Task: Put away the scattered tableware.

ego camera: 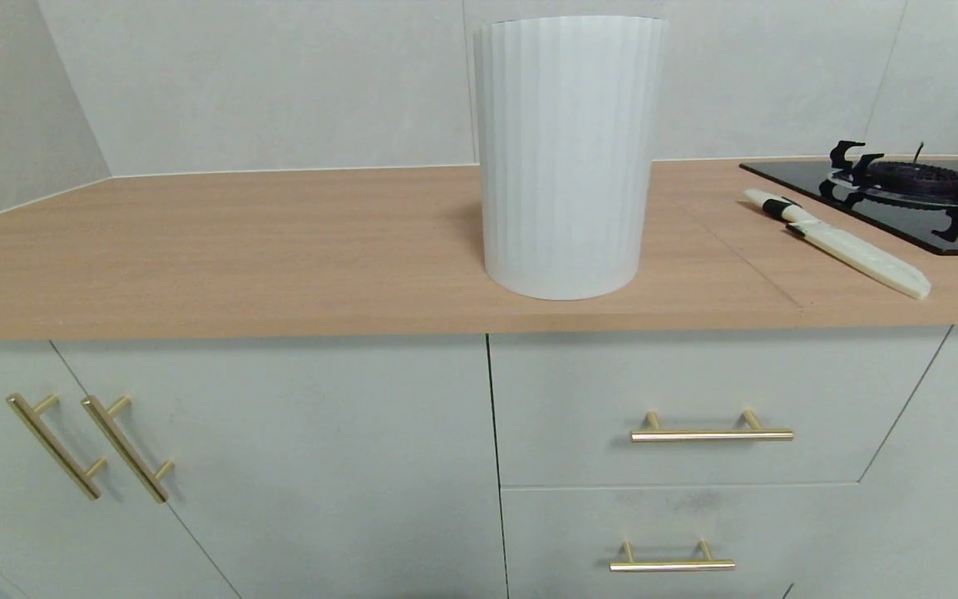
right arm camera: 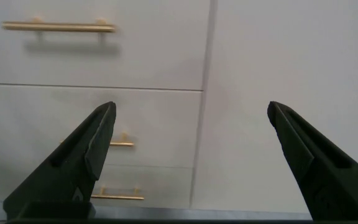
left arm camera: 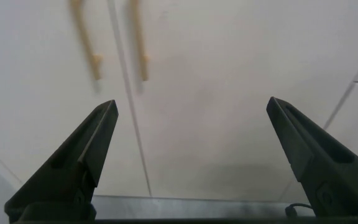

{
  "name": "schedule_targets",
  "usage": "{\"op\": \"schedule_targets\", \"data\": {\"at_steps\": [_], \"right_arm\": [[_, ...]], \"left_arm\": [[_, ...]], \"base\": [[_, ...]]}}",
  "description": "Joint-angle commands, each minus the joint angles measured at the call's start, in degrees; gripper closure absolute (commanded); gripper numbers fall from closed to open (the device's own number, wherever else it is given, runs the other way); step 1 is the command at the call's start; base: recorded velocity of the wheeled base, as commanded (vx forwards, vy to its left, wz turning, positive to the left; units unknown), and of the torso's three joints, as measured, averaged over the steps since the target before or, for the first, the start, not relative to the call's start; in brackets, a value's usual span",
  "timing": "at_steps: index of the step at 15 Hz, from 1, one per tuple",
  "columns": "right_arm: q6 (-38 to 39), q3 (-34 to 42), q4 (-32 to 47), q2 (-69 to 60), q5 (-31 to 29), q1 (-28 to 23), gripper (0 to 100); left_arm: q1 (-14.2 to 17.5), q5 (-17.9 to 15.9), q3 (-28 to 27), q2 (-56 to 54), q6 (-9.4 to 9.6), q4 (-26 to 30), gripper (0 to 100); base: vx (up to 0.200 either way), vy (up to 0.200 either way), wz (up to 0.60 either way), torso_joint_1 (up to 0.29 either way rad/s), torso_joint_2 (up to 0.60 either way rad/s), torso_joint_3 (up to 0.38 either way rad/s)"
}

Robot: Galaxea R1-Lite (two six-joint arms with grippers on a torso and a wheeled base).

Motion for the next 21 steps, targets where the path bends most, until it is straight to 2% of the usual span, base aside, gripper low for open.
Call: {"op": "schedule_targets", "data": {"at_steps": [1, 12, 16, 21], "right_arm": [[-0.08, 0.00, -0.06, 0.09, 0.06, -0.04, 0], [-0.96, 0.00, 0.11, 0.09, 0.50, -0.04, 0], [-0.96, 0.00, 0.11, 0.09, 0.50, -0.04, 0], [-0.96, 0.00, 0.11, 0.09, 0.50, -0.04, 0]], "left_arm": [[-0.04, 0.06, 0.00, 0.00, -0.04, 0.02, 0], [-0.04, 0.06, 0.00, 0.00, -0.04, 0.02, 0], [-0.04, 0.06, 0.00, 0.00, -0.04, 0.02, 0], [-0.04, 0.06, 0.00, 0.00, -0.04, 0.02, 0]], "base": [[0.000, 0.000, 0.00, 0.000, 0.00, 0.000], [0.000, 0.000, 0.00, 0.000, 0.00, 0.000], [0.000, 0.000, 0.00, 0.061, -0.23, -0.243], [0.000, 0.000, 0.00, 0.174, -0.51, -0.292]]}}
